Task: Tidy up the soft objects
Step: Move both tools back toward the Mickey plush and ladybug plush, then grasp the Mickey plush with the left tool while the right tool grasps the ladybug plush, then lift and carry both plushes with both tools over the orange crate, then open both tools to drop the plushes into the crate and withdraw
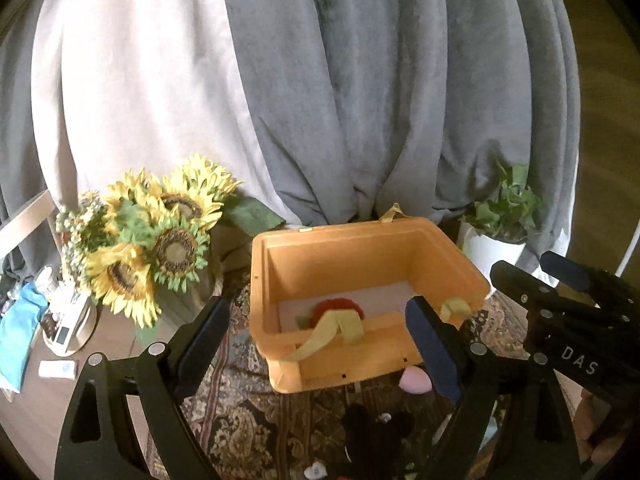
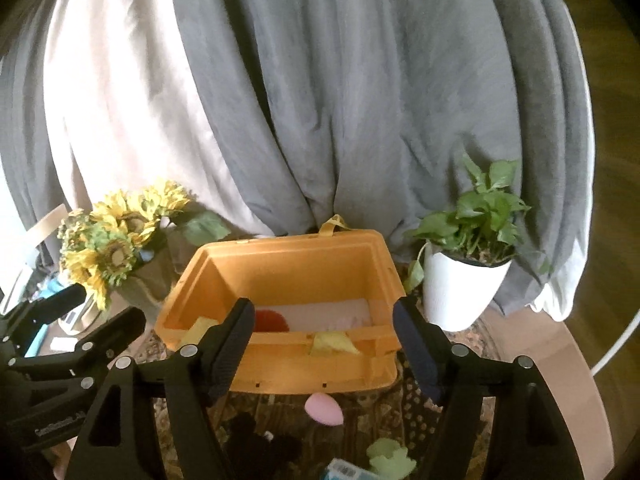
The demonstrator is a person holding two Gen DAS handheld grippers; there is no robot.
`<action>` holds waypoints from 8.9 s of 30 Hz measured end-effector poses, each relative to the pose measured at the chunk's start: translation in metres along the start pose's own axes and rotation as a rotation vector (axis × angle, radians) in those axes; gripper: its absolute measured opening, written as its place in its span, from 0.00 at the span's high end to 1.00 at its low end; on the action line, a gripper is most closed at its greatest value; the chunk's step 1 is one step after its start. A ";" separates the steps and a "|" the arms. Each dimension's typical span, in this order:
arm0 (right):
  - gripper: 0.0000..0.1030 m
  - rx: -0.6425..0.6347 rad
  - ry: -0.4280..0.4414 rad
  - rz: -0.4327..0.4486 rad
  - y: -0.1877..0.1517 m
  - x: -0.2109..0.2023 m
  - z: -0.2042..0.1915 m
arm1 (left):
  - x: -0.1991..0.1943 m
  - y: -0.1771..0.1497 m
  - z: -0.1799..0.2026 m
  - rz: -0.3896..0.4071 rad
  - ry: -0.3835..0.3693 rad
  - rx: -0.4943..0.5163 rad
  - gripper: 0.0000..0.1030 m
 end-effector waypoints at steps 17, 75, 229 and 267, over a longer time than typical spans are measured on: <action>0.30 -0.009 0.126 0.021 -0.052 -0.063 -0.007 | -0.080 -0.058 0.011 0.052 0.072 -0.020 0.12; 0.30 0.219 -0.004 -0.284 -0.217 -0.006 -0.023 | 0.013 -0.221 0.032 -0.169 -0.314 0.291 0.35; 0.37 -0.049 0.071 -0.221 0.007 0.174 0.011 | 0.173 0.000 0.046 -0.154 -0.219 0.420 0.60; 0.34 0.032 0.056 -0.050 0.025 0.055 0.037 | 0.042 0.007 0.030 0.018 -0.046 0.041 0.25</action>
Point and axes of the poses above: each gripper's, at about its wrist camera, not at the fingertips, and x roughly the way its jaws point, z to its right, y to its top, the point moved 5 cm from there along x, roughly the way its jaws point, and after that the axes turned 2 degrees about z, right-handed, at the moved point
